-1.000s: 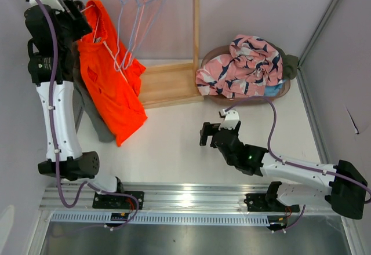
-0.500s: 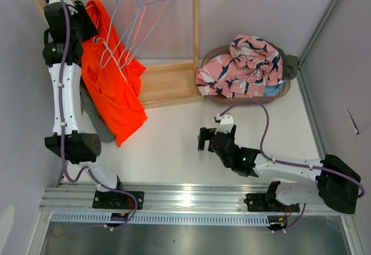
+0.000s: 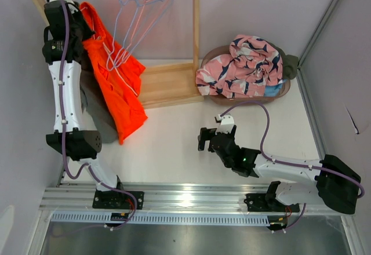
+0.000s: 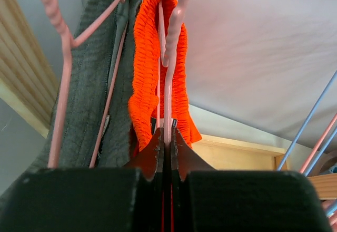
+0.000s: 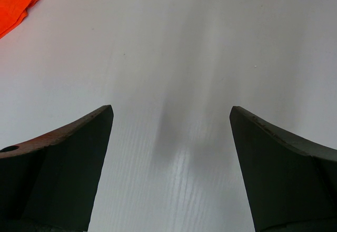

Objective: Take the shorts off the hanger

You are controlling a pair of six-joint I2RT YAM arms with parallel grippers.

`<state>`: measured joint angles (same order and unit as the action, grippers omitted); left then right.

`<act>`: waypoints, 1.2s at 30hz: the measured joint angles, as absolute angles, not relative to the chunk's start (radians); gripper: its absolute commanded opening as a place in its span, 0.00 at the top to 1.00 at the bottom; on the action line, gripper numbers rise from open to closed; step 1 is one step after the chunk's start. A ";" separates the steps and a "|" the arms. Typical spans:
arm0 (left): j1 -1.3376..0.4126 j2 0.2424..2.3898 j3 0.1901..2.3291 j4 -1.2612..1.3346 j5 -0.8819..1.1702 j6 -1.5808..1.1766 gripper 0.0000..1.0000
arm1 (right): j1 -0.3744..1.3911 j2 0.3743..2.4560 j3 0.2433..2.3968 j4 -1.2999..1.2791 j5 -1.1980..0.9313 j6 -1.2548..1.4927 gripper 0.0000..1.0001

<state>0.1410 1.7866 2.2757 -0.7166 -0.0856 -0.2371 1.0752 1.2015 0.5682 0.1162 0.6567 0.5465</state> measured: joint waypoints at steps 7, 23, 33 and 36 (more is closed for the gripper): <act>0.128 1.806 2.349 -0.771 -0.046 -0.259 1.00 | 1.094 1.205 0.600 0.115 0.654 0.487 0.01; 0.021 1.660 2.317 -0.816 0.004 -0.292 1.00 | 1.306 1.640 1.748 0.148 0.517 0.110 0.01; 0.015 1.567 2.275 -0.829 0.062 -0.307 1.00 | 1.364 2.072 2.132 0.044 0.482 0.089 0.00; 0.015 1.538 2.252 -0.834 0.080 -0.310 1.00 | 1.372 2.118 2.140 0.026 0.493 0.085 0.03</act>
